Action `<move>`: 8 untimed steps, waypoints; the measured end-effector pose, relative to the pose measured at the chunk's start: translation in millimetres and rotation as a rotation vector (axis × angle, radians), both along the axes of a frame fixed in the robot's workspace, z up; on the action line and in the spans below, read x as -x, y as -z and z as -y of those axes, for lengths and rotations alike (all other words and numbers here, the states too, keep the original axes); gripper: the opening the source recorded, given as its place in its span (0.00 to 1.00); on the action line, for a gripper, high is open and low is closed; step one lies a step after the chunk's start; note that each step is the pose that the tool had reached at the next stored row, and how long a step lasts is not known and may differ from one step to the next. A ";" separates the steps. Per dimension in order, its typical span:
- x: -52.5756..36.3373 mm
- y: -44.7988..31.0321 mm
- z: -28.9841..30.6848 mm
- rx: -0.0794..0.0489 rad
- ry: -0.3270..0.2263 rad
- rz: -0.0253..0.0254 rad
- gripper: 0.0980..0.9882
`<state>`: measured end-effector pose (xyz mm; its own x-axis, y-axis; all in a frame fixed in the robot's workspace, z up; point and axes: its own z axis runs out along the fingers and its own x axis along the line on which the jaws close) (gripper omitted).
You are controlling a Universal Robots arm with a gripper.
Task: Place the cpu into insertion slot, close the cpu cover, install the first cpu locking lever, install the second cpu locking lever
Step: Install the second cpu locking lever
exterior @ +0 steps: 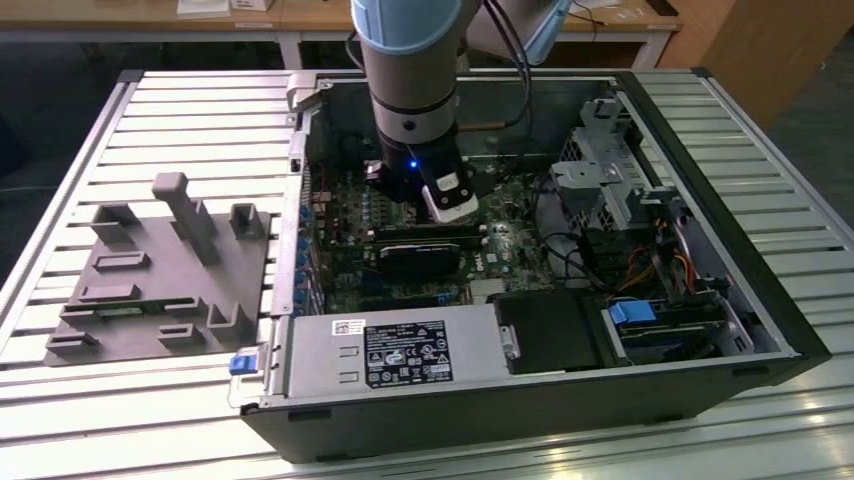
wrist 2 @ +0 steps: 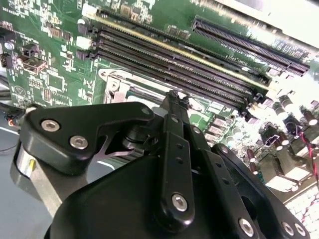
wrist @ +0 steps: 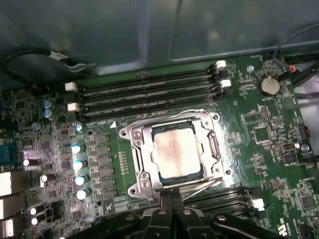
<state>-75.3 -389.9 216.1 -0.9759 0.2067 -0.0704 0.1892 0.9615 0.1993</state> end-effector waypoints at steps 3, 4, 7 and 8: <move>0.0 0.5 4.8 -0.004 -0.002 0.0002 0.00; 0.0 0.6 5.8 -0.007 -0.003 0.0001 0.00; 0.1 1.1 7.3 -0.020 -0.010 0.0002 0.00; 0.3 1.2 7.7 -0.024 -0.013 0.0002 0.00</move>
